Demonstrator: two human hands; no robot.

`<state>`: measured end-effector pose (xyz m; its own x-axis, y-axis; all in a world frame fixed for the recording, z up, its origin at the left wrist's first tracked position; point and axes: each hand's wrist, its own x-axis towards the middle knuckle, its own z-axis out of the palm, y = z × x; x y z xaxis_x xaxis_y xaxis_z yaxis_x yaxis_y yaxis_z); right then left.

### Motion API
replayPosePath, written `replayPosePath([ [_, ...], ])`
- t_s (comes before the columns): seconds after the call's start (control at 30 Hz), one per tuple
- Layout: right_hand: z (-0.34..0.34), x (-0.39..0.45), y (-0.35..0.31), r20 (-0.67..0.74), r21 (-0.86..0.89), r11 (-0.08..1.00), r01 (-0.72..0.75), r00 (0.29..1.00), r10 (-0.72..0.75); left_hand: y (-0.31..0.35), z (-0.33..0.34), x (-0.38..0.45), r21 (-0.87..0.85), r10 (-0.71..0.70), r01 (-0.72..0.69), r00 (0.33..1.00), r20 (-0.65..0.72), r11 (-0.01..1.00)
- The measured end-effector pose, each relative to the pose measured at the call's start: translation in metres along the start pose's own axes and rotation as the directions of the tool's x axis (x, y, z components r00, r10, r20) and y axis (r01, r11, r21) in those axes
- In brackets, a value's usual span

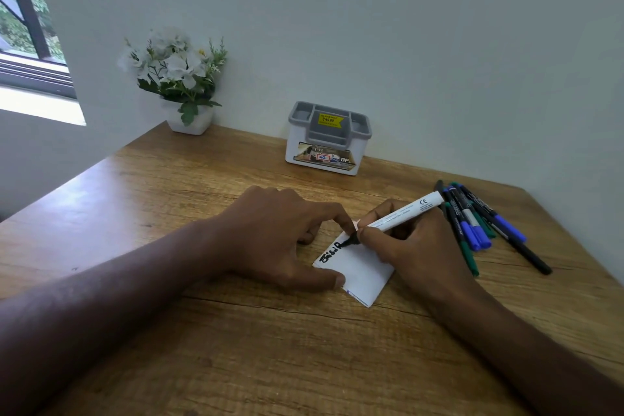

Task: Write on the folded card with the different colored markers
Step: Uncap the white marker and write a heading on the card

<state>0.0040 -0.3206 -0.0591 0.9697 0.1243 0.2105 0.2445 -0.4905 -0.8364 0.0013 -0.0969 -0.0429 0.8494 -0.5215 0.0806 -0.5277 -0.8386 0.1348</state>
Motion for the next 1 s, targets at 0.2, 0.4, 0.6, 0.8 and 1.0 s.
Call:
replayPosePath([
  [0.2, 0.0005, 0.0021, 0.0014, -0.007, 0.015, 1.000, -0.024, 1.000, 0.024, 0.0001, -0.0007, 0.0009, 0.006, -0.006, 0.006, 1.000, 0.014, 1.000],
  [0.4, 0.0003, 0.0007, -0.0001, -0.013, 0.023, 0.999, -0.028, 1.000, 0.028, 0.0008, -0.0016, 0.0003, 0.013, -0.007, 0.006, 1.000, 0.023, 1.000],
  [0.6, 0.0008, 0.0022, 0.0008, -0.026, 0.023, 0.999, -0.035, 0.999, 0.036, 0.0010, -0.0013, -0.0003, 0.013, -0.005, 0.005, 1.000, 0.012, 1.000],
  [0.8, 0.0020, 0.0043, 0.0034, -0.048, 0.013, 0.996, -0.084, 0.995, 0.085, 0.0009, -0.0018, -0.0004, 0.015, -0.006, 0.006, 1.000, 0.011, 1.000],
  [1.0, -0.0039, 0.0083, 0.0015, -0.161, 0.083, 0.993, -0.079, 0.983, 0.092, 0.0003, -0.0011, -0.0012, -0.005, -0.009, 0.009, 1.000, 0.021, 1.000],
])
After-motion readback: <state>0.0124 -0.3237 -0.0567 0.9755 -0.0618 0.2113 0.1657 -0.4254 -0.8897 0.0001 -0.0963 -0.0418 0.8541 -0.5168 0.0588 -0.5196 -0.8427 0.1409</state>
